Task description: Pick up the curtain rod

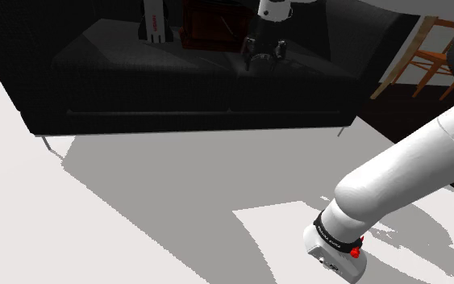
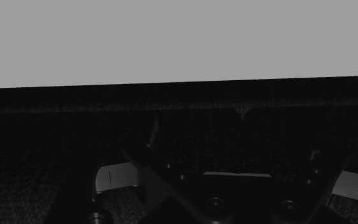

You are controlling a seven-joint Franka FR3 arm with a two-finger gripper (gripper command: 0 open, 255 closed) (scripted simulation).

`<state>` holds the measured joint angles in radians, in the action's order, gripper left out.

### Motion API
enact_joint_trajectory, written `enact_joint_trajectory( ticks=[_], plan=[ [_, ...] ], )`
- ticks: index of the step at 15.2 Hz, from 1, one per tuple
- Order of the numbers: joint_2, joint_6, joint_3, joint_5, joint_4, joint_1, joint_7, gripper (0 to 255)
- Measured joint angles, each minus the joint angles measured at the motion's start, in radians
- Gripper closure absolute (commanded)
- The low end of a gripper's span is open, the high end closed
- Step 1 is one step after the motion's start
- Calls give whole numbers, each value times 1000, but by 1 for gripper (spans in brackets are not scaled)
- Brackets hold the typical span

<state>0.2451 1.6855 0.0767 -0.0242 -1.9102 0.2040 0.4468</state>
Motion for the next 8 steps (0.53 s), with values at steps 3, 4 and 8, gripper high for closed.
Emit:
enact_joint_trajectory(
  ticks=[3, 4, 8],
  plan=[
    [-87, -12, -12, -4, 117, 31, 106, 0],
    [-110, -17, -16, -5, 149, 39, 142, 0],
    [-237, -45, -41, -9, 326, 73, 280, 0]
  ],
)
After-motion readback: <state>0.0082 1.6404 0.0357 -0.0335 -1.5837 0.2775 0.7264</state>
